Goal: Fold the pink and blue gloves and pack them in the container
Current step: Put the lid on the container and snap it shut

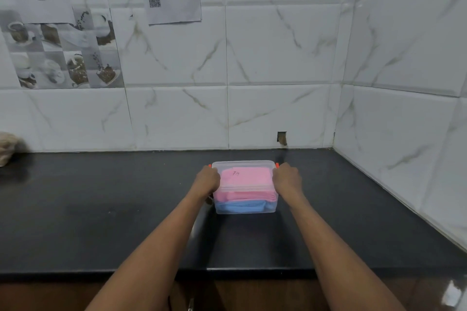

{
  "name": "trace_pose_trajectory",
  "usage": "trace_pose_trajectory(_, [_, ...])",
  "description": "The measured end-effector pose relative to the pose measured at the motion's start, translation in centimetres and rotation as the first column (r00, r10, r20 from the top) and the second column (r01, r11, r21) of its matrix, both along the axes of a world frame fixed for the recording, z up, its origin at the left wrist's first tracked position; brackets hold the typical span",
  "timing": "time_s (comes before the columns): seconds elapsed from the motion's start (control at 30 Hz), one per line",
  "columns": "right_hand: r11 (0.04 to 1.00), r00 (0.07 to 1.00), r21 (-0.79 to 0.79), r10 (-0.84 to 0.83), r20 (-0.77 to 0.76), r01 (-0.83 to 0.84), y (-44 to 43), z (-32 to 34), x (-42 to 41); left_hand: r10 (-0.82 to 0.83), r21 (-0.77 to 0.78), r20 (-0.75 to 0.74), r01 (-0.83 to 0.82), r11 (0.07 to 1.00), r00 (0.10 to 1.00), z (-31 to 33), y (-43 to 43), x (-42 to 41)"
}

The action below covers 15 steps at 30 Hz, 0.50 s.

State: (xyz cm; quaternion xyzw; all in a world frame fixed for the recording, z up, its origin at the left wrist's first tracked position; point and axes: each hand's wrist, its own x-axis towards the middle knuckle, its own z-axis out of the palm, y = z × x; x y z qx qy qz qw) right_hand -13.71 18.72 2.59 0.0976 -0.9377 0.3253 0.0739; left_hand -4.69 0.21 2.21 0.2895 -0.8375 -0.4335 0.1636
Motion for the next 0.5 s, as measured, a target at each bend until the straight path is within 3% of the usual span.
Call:
trace_pose_trajectory(0.2, [0.999,1.0,-0.053,-0.002,0.005,0.002,0.1,-0.4,0.0,0.036,0.06,-0.03,-0.034,0.998,0.999,-0.2,0.1,-0.3])
trace_pose_trajectory(0.3, [0.983,1.0,-0.185,0.006,0.018,-0.003,0.1,-0.8,0.5,0.11,0.053,-0.069,-0.107,0.993,0.991,-0.3,0.6,-0.4])
trace_pose_trajectory(0.37, [0.95,1.0,-0.311,0.021,0.016,-0.015,0.6,-1.0,1.1,0.168,-0.043,-0.262,-0.185,0.982,0.95,-0.7,1.2,0.6])
trace_pose_trajectory(0.43, [0.929,0.993,-0.356,0.077,-0.093,-0.106,1.5,-1.1,1.7,0.047,-0.227,-0.45,-0.165,0.96,0.892,-1.4,1.7,2.4])
trace_pose_trajectory(0.5, [0.906,0.951,-0.329,0.193,-0.24,-0.267,2.5,-1.5,2.0,-0.139,-0.42,-0.43,-0.061,0.906,0.892,-2.6,1.6,3.8])
